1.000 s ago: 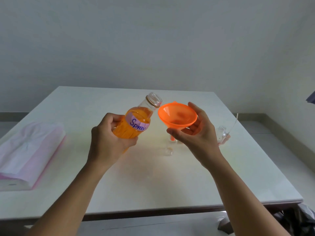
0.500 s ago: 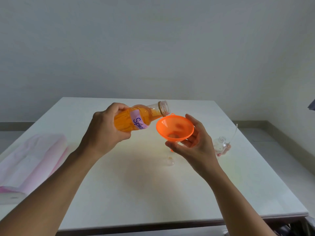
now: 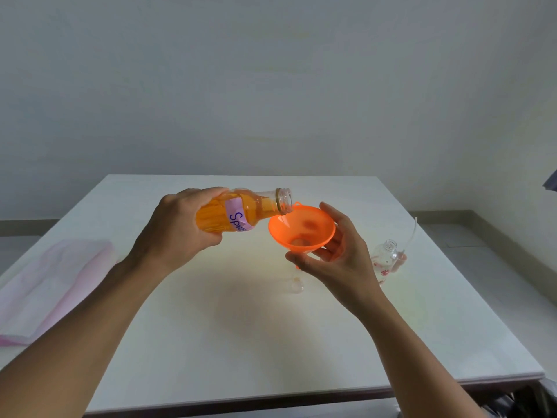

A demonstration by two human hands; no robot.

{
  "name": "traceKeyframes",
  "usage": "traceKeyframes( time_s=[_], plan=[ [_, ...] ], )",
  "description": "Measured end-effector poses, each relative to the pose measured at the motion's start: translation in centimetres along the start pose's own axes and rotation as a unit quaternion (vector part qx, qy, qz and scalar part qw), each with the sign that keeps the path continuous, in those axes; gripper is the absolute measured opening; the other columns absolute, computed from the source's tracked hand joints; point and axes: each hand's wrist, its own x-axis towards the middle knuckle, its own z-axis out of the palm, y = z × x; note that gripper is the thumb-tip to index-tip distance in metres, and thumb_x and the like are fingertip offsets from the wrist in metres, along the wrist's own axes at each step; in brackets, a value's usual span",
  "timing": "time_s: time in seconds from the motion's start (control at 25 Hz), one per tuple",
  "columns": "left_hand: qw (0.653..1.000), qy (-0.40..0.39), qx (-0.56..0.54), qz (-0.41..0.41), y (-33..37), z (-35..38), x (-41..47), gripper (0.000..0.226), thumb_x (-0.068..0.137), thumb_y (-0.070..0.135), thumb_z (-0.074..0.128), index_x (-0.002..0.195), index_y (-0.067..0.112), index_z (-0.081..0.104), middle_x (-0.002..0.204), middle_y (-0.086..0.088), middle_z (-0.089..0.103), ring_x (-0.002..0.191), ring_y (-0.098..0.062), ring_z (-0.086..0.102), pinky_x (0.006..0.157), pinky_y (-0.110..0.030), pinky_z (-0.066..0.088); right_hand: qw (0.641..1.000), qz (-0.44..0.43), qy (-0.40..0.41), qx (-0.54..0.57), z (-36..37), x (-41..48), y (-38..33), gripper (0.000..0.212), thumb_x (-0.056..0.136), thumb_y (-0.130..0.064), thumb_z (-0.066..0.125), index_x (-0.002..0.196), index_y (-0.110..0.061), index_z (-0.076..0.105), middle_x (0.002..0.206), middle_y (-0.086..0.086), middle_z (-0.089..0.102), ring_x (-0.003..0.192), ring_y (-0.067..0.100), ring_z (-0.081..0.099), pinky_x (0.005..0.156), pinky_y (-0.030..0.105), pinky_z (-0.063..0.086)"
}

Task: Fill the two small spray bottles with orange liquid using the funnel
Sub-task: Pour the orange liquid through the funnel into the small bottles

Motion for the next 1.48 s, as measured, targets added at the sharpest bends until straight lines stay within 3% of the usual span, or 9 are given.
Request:
traceKeyframes(
  time_s=[0.24, 0.6, 1.0, 1.24, 1.48],
  plan=[
    [1.000, -0.005, 0.022, 0.017, -0.41, -0.09, 0.22, 0.081, 0.061, 0.008, 0.089, 0.134, 0.023, 0.057, 0.122, -0.007, 0.064, 0.100, -0.029, 0.059, 0.073, -0.037, 0.054, 1.000, 0.006, -0.001, 0.016, 0.13, 0.08, -0.16, 0.099, 0.062, -0.021, 0.097, 0.145, -0.033, 0.044, 0.128, -0.021, 0.054, 0.109, 0.006, 0.067, 0.090, 0.033, 0.062],
    [0.999, -0.003, 0.042, 0.031, -0.61, -0.33, 0.39, 0.080, 0.060, 0.007, 0.088, 0.133, 0.019, 0.059, 0.121, -0.011, 0.065, 0.097, -0.031, 0.062, 0.072, -0.041, 0.056, 1.000, 0.007, 0.002, 0.002, -0.01, 0.26, -0.09, 0.098, 0.062, -0.022, 0.096, 0.145, -0.032, 0.044, 0.121, -0.027, 0.053, 0.104, -0.001, 0.066, 0.081, 0.011, 0.056],
    [0.997, 0.005, 0.054, 0.048, -0.54, -0.70, 0.80, 0.080, 0.059, 0.004, 0.087, 0.133, 0.019, 0.060, 0.121, -0.011, 0.066, 0.099, -0.031, 0.062, 0.074, -0.039, 0.055, 1.000, 0.004, 0.003, -0.007, -0.05, 0.38, 0.03, 0.099, 0.062, -0.024, 0.097, 0.145, -0.031, 0.044, 0.125, -0.019, 0.055, 0.107, 0.005, 0.066, 0.083, 0.013, 0.057],
    [0.997, 0.009, 0.051, 0.049, -0.37, -0.70, 0.80, 0.080, 0.058, 0.003, 0.086, 0.132, 0.018, 0.060, 0.122, -0.011, 0.065, 0.101, -0.032, 0.063, 0.077, -0.043, 0.056, 1.000, 0.007, 0.002, -0.001, -0.06, 0.39, -0.07, 0.098, 0.061, -0.023, 0.097, 0.144, -0.032, 0.045, 0.120, -0.029, 0.053, 0.101, -0.015, 0.063, 0.079, 0.009, 0.055],
    [0.997, 0.010, 0.057, 0.057, 0.01, -0.84, 0.96, 0.079, 0.059, 0.002, 0.087, 0.132, 0.016, 0.060, 0.122, -0.012, 0.065, 0.101, -0.032, 0.062, 0.077, -0.037, 0.053, 1.000, 0.006, 0.000, 0.003, -0.09, 0.35, -0.04, 0.099, 0.061, -0.022, 0.097, 0.145, -0.030, 0.045, 0.121, -0.025, 0.056, 0.104, -0.004, 0.067, 0.082, 0.013, 0.057]
  ],
)
